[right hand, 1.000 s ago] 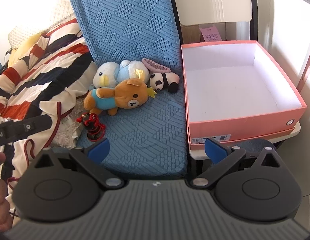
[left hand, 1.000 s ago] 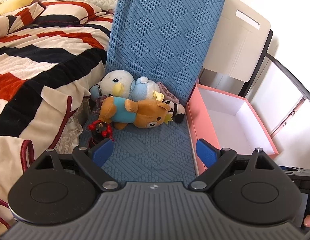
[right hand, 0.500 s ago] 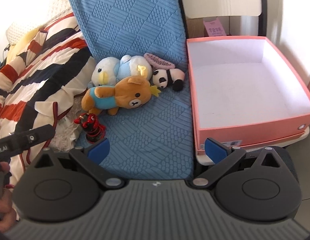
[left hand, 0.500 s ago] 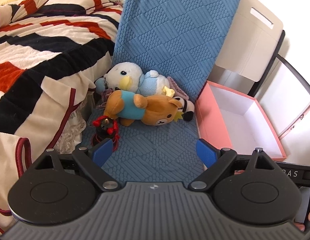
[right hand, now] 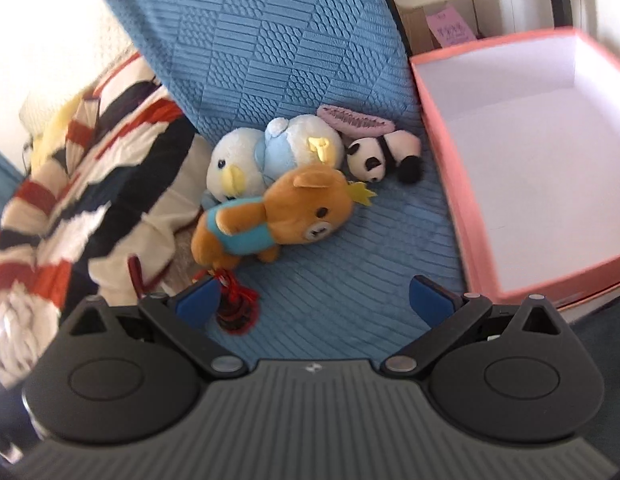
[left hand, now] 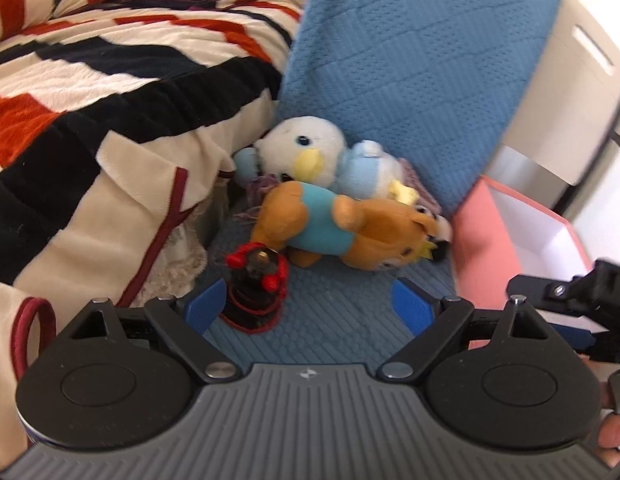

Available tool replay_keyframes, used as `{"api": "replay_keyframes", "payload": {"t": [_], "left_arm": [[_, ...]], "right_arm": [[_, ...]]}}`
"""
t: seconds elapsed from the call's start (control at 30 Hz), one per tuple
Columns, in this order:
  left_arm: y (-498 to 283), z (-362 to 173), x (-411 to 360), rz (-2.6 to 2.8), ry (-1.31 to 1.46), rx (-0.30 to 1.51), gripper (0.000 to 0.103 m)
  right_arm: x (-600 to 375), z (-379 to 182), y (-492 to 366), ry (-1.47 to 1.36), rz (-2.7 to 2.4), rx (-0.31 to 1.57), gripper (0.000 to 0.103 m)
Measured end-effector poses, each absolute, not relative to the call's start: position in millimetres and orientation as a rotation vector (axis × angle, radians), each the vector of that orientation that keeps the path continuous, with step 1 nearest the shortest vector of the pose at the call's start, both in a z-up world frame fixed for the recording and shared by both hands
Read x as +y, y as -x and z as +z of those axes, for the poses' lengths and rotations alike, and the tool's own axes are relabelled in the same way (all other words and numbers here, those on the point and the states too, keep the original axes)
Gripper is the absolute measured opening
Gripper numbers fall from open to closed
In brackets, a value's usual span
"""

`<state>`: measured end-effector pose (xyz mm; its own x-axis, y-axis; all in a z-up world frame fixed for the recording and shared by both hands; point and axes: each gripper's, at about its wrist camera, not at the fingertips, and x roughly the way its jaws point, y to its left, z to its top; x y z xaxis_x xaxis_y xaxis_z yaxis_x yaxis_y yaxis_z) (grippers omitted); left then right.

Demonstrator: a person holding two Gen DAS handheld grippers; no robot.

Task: Organize objects
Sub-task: 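Grasp the red-black figurine with the left tool while the right tool grasps the brown bear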

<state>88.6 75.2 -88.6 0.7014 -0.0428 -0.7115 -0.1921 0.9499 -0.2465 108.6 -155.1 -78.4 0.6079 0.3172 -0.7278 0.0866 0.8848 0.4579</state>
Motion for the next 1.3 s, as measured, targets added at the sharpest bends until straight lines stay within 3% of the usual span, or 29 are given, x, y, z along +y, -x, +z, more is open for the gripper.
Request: {"api": "replay_keyframes", "payload": {"t": [0.67,0.83,0.97,1.03,1.13,1.3], "left_arm": [[-158.1,-170.0,103.3,0.154,0.350,0.923,0.091],[-169.6,-183.9,107.0,0.179,0.378,0.973,0.086],[-174.6,-189.1,102.0,0.222,0.335,0.993,0.076],[-176.0,-191.8,103.4,0.229,0.346,0.989,0.075],[-176.2,-194.6,107.3,0.225,0.384,0.978,0.068],[-169.8,-193.5,106.0,0.222,0.399,0.948,0.062]], "right_arm": [[-105.9,-153.3,-233.5,-0.852,0.178,0.990,0.102],[-97.7,-177.3,-252.4,-0.948,0.159,1.038,0.101],[-93.1,-196.5,-262.5,-1.024,0.122,1.086,0.081],[-90.8,-202.5,-265.6,-1.044,0.121,1.102,0.078],[-88.5,-203.4,-267.0,-1.035,0.128,1.098,0.065],[-89.1,-193.0,-262.0,-0.968,0.164,1.086,0.029]]}}
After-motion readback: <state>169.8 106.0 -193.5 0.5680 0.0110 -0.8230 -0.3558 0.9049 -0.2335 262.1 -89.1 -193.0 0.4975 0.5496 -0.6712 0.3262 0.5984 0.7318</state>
